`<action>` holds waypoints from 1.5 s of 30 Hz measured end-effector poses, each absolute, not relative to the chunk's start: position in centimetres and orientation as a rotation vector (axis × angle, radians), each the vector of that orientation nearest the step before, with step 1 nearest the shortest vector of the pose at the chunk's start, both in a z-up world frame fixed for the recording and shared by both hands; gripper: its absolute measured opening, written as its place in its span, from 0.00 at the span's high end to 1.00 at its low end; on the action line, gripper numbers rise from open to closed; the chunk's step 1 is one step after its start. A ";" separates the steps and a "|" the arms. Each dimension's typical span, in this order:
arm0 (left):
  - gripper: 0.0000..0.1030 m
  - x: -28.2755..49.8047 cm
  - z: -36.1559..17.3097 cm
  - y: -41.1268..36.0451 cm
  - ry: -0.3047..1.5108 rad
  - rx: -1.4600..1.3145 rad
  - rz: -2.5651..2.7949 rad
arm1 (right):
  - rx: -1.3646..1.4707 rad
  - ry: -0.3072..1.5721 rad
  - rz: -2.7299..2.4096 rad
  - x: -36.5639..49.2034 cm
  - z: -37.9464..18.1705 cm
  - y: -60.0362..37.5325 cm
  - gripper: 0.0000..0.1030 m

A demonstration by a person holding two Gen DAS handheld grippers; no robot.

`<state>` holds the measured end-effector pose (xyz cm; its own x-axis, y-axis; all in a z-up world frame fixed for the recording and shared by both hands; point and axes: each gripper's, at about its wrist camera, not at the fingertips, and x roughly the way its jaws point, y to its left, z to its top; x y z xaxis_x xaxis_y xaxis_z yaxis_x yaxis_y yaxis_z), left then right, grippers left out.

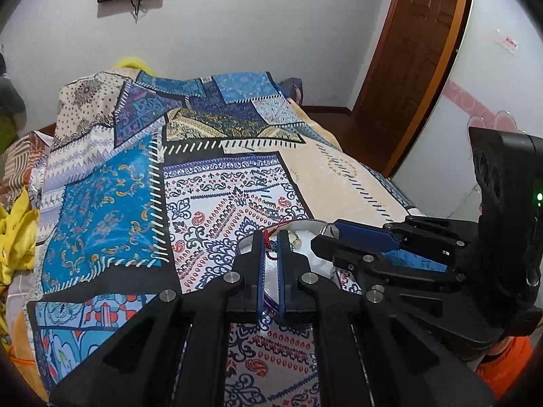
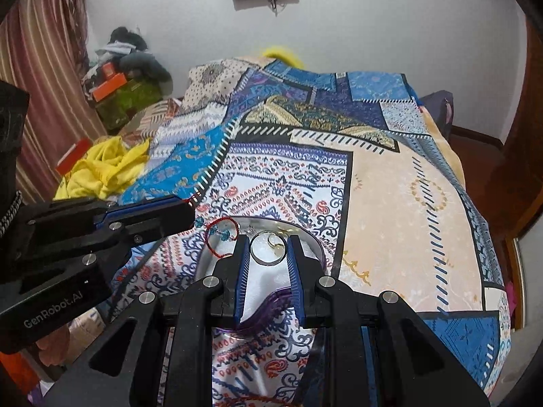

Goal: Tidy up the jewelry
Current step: 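Lower the red bracelet into the tin with the left gripper while the right gripper drops the silver ring in, then open both grippers and withdraw them from the tin toward the orange beaded bracelet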

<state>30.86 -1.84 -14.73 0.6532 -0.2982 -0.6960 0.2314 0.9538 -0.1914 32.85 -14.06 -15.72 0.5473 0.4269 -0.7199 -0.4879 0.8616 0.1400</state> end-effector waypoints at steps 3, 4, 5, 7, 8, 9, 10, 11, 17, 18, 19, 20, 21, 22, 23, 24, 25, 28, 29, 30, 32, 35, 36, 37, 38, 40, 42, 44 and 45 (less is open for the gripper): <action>0.95 31.3 -15.3 -1.9 0.826 -0.089 -0.308 | -0.094 0.844 0.544 33.0 -16.1 -14.0 0.80; 0.95 31.4 -15.5 -2.0 0.831 -0.087 -0.307 | -0.097 0.848 0.545 33.0 -16.2 -14.0 0.80; 0.95 31.4 -15.6 -2.0 0.835 -0.085 -0.307 | -0.099 0.851 0.546 33.0 -16.3 -14.0 0.80; 0.95 31.5 -15.8 -2.2 0.841 -0.082 -0.308 | -0.104 0.858 0.551 33.0 -16.5 -13.9 0.80; 0.95 31.5 -15.9 -2.2 0.844 -0.080 -0.309 | -0.106 0.861 0.553 33.0 -16.6 -13.9 0.80; 0.95 31.6 -16.0 -2.2 0.846 -0.079 -0.310 | -0.108 0.864 0.555 33.1 -16.7 -13.9 0.80; 0.95 31.6 -16.0 -2.3 0.849 -0.077 -0.313 | -0.111 0.865 0.555 33.1 -16.7 -13.9 0.80; 0.95 31.6 -16.0 -2.3 0.850 -0.075 -0.314 | -0.115 0.866 0.557 33.0 -16.7 -13.8 0.80; 0.95 31.5 -15.7 -2.2 0.847 -0.080 -0.321 | -0.129 0.859 0.563 32.9 -16.6 -13.7 0.80; 0.95 31.5 -15.6 -2.2 0.846 -0.080 -0.322 | -0.131 0.858 0.564 33.0 -16.6 -13.6 0.80; 0.95 31.4 -15.5 -2.2 0.844 -0.080 -0.322 | -0.133 0.856 0.564 32.9 -16.5 -13.6 0.80; 0.95 31.4 -15.4 -2.1 0.842 -0.080 -0.321 | -0.136 0.852 0.563 32.9 -16.5 -13.6 0.80; 0.95 31.3 -15.3 -2.1 0.840 -0.080 -0.321 | -0.138 0.850 0.563 32.8 -16.5 -13.6 0.80; 0.95 31.2 -15.1 -2.0 0.837 -0.081 -0.321 | -0.142 0.848 0.561 32.8 -16.4 -13.6 0.80; 0.95 31.1 -15.0 -1.9 0.832 -0.084 -0.319 | -0.145 0.846 0.557 32.7 -16.3 -13.6 0.80; 0.95 31.0 -14.9 -1.8 0.830 -0.085 -0.319 | -0.146 0.844 0.555 32.7 -16.2 -13.6 0.80; 0.95 30.8 -14.6 -1.7 0.825 -0.088 -0.317 | -0.146 0.841 0.553 32.6 -16.1 -13.7 0.80; 0.93 30.3 -14.1 -1.4 0.819 -0.096 -0.314 | -0.141 0.830 0.547 32.2 -15.6 -13.9 0.77; 0.93 30.2 -13.9 -1.4 0.817 -0.098 -0.313 | -0.139 0.825 0.544 32.1 -15.4 -14.0 0.75; 0.92 30.0 -13.7 -1.3 0.816 -0.100 -0.311 | -0.137 0.818 0.539 31.9 -15.2 -14.1 0.71; 0.90 29.6 -13.3 -1.1 0.810 -0.102 -0.306 | -0.133 0.796 0.523 31.3 -14.7 -14.5 0.64; 0.87 28.9 -12.9 -0.9 0.804 -0.102 -0.301 | -0.129 0.767 0.504 30.5 -13.9 -15.0 0.58; 0.86 28.6 -12.7 -0.8 0.802 -0.100 -0.300 | -0.127 0.762 0.501 30.4 -13.7 -15.2 0.58; 0.86 28.3 -12.6 -0.8 0.802 -0.097 -0.299 | -0.124 0.756 0.496 30.2 -13.5 -15.4 0.58; 0.85 28.1 -12.4 -0.8 0.801 -0.093 -0.296 | -0.121 0.750 0.491 29.9 -13.3 -15.6 0.58; 0.80 27.4 -12.3 -0.9 0.798 -0.077 -0.290 | -0.115 0.738 0.471 29.3 -12.8 -16.2 0.58; 0.75 26.7 -12.1 -1.0 0.793 -0.063 -0.285 | -0.109 0.727 0.452 28.5 -12.5 -16.8 0.58; 0.72 26.0 -12.1 -1.2 0.791 -0.050 -0.284 | -0.100 0.723 0.438 28.0 -12.3 -17.3 0.58; 0.70 25.6 -12.1 -1.3 0.792 -0.045 -0.284 | -0.092 0.722 0.431 27.6 -12.3 -17.7 0.58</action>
